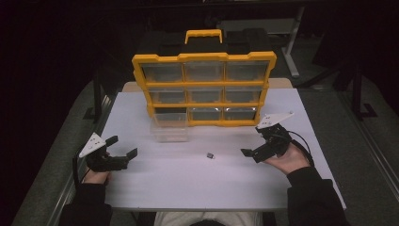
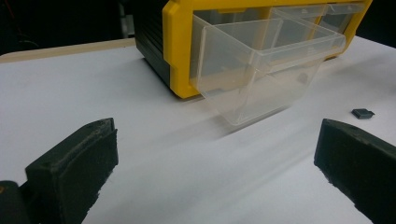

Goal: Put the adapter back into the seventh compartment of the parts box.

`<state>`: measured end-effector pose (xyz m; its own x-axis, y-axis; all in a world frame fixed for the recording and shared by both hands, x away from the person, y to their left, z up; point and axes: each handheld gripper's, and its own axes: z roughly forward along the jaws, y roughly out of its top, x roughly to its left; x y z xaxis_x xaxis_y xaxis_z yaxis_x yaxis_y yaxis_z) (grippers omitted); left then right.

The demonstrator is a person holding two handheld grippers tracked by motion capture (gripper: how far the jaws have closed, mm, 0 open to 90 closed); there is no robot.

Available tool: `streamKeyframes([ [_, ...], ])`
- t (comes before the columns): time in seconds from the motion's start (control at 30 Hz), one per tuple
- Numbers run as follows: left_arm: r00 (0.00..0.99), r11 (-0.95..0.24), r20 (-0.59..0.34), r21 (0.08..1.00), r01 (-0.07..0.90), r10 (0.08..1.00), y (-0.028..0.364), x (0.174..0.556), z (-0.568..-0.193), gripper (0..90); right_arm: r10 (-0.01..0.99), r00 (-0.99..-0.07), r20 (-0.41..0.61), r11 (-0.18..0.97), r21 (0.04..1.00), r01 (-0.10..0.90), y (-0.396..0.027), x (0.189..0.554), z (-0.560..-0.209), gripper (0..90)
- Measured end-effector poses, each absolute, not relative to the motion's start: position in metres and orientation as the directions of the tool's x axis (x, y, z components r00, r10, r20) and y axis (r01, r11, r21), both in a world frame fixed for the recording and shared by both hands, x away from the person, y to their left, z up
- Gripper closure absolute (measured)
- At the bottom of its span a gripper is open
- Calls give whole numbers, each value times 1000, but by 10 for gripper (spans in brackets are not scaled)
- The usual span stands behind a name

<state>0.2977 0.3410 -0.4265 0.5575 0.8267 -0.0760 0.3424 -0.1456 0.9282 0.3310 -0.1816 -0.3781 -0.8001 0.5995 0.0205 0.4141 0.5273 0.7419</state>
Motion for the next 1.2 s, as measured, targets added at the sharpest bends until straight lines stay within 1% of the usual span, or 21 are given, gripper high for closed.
streamKeyframes([
  [1.2,562,-156,-69,926,343,824,340,298,-427,0,528,-849,16,606,694,390,-143,344,-370,0],
])
